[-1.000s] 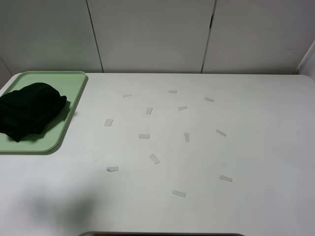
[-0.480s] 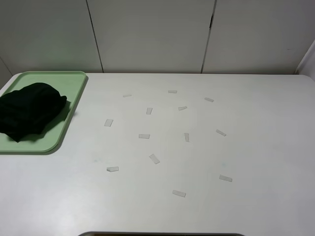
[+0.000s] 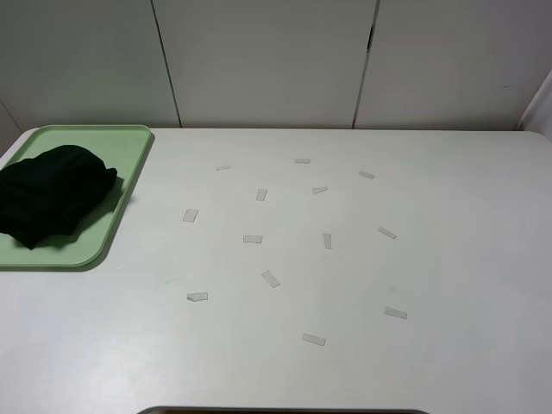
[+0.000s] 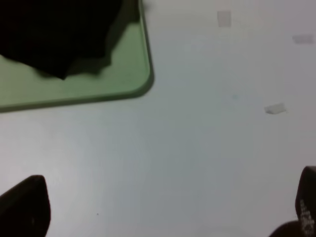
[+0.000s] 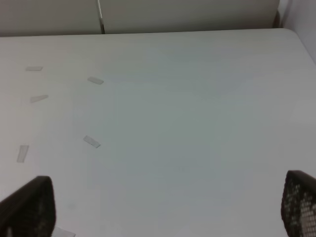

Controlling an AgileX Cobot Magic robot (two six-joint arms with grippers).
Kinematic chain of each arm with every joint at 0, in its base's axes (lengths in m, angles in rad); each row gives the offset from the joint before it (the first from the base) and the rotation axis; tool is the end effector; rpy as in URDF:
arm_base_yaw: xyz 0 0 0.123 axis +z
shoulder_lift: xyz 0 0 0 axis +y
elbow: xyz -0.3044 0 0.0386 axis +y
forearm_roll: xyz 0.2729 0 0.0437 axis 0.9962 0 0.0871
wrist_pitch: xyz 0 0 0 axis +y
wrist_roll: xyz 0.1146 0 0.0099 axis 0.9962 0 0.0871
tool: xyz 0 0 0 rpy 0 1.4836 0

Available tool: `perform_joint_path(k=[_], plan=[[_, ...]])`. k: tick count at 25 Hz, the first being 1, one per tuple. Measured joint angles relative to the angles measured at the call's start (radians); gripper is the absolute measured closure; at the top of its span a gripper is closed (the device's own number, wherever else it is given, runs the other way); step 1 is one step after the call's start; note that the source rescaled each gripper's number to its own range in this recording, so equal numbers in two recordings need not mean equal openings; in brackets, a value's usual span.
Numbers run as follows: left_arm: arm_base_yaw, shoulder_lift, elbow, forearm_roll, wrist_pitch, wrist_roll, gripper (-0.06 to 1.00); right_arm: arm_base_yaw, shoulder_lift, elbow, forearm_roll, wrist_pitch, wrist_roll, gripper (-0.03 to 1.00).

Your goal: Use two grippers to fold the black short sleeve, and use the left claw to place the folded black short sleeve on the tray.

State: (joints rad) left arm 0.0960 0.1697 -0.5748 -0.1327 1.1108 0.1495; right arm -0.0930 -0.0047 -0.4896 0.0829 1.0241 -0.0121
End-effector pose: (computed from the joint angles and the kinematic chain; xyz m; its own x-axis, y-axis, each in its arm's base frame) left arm 0.0345 -0.0104 0.2942 -0.5718 0.0349 -0.8196 0.0530 0.9986 0.0055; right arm 0.0193 0.0064 0.2790 -0.4240 0.0707 -0.9029 0.0421 0.9974 0.0583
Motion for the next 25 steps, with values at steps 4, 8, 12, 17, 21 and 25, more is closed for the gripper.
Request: perform_joint_path(k=[4,8,12,17,21,25], plan=[[0.0,-0.095,0.072,0.005,-0.032,0.0,-0.06,0.0,0.0,0.0,0.0,0.0,0.0,-0.03],[0.0,-0.17,0.078,0.004,-0.037,0.029,-0.06,0.0,0.0,0.0,0.0,0.0,0.0,-0.03],[0.0,-0.172,0.079,-0.005,-0.036,0.084,-0.06,0.0,0.0,0.0,0.0,0.0,0.0,-0.03],[0.0,-0.177,0.079,-0.006,-0.035,0.103,-0.06,0.0,0.0,0.0,0.0,0.0,0.0,-0.03],[-0.007,-0.177,0.079,-0.006,-0.035,0.105,-0.06,0.0,0.0,0.0,0.0,0.0,0.0,-0.03],[-0.051,-0.177,0.079,-0.006,-0.035,0.105,-0.06,0.0,0.0,0.0,0.0,0.0,0.0,-0.03]])
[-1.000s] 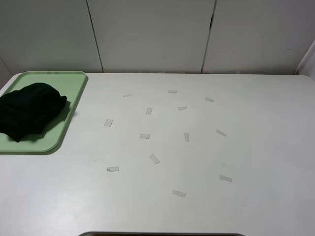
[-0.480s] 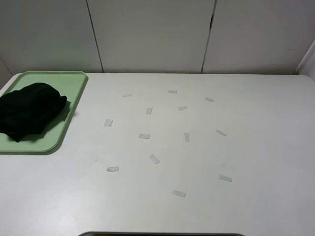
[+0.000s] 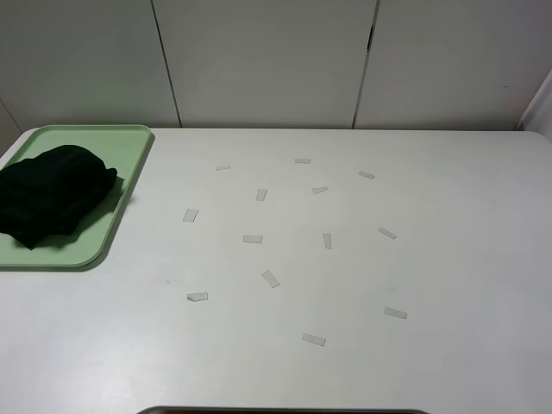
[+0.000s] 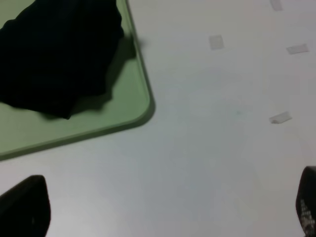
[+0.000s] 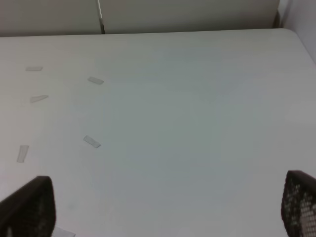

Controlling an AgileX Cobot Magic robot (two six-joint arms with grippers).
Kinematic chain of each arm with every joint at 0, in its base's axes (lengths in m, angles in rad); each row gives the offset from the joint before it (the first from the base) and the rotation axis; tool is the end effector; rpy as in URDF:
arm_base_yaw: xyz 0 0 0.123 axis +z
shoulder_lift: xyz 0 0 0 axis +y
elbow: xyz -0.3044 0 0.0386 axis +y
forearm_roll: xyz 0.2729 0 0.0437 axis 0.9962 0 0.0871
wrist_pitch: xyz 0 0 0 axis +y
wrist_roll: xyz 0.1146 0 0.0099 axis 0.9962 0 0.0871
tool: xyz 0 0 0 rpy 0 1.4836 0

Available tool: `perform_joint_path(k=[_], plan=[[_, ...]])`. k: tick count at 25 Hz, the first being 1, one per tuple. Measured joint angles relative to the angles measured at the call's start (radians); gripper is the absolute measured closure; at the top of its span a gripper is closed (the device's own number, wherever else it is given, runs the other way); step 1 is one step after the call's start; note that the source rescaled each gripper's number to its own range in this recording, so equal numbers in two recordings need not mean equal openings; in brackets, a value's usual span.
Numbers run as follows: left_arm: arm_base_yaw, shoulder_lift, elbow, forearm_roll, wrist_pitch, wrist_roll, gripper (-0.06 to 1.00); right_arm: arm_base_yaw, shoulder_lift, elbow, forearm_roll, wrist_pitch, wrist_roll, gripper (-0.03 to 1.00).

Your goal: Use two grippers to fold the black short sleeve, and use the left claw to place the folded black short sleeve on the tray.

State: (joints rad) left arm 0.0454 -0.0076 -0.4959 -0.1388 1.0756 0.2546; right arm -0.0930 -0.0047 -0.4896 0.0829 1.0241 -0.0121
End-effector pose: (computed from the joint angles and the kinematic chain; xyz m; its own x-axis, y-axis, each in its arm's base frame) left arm 0.0151 -0.0133 0.2763 -0.4421 0.1659 -0.8815 0.1482 0.9828 0.1107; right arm 0.0193 0.0064 0.2790 -0.4240 0.0707 -0.9029 0.0421 0.9974 0.0583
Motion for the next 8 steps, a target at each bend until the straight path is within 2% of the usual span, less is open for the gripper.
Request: perform_joint_path(k=[8], plan=[[-0.006,0.0,0.0,0.0,0.0,0.0,-0.06,0.0,0.0,0.0,0.0,0.0,0.0,-0.03]])
